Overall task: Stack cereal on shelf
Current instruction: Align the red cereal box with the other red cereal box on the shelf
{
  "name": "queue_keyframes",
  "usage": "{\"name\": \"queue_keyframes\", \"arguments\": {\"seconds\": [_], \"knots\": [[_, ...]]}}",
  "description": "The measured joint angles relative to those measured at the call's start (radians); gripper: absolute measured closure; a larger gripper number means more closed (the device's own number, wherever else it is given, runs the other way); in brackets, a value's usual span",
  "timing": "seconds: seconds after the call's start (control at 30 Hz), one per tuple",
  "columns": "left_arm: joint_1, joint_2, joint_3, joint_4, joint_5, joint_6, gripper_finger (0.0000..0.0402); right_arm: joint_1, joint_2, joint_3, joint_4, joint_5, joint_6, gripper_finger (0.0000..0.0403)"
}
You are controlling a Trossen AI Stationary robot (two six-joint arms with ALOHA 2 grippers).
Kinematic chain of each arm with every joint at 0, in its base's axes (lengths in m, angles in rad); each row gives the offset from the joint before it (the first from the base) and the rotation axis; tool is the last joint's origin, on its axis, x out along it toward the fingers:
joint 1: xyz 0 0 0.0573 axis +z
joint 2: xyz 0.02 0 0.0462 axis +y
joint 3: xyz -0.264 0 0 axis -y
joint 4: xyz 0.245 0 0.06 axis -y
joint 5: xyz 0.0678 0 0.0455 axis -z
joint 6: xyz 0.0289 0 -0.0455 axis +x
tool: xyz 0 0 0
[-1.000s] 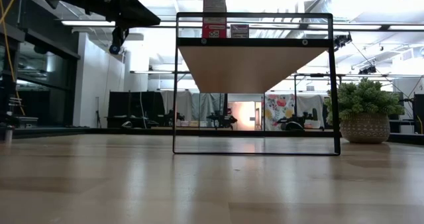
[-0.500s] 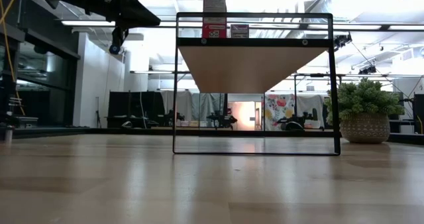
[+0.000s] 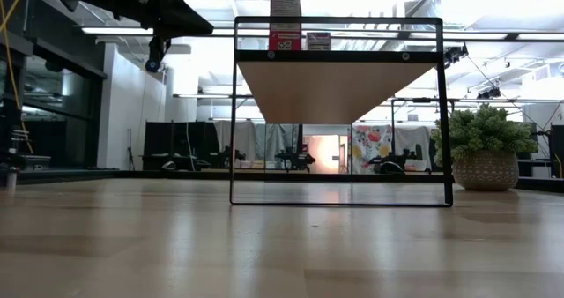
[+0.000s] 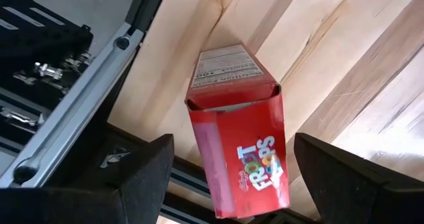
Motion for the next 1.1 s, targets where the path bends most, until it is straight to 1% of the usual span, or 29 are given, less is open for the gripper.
{"name": "queue_keyframes", "arguments": {"seconds": [0.23,0.53,0.77,0.9,1.0,1.1], "knots": [[0.000,0.000,0.000,0.000,0.000,0.001,0.0401,0.000,0.038,0.000,0.003,0.000,-0.001,0.0098],[0.000,0.000,0.000,0.000,0.002,0.001,0.0401,-0.001,0.041,-0.093,0.020,-0.008,0.011,0.0098],[0.000,0.000,0.000,0.000,0.002,0.002,0.0402,-0.001,0.041,-0.100,0.060,-0.009,-0.001,0.0102],[0.000,0.000,0.000,0.000,0.003,0.002,0.0402,-0.003,0.041,-0.100,0.061,-0.025,-0.001,0.0128],[0.000,0.000,0.000,0.000,0.003,0.011,0.0402,-0.010,0.040,-0.100,0.060,-0.053,-0.001,0.0161],[0.000,0.000,0.000,0.000,0.003,0.027,0.0401,-0.020,0.027,-0.099,0.059,-0.059,0.001,0.0195]]}}
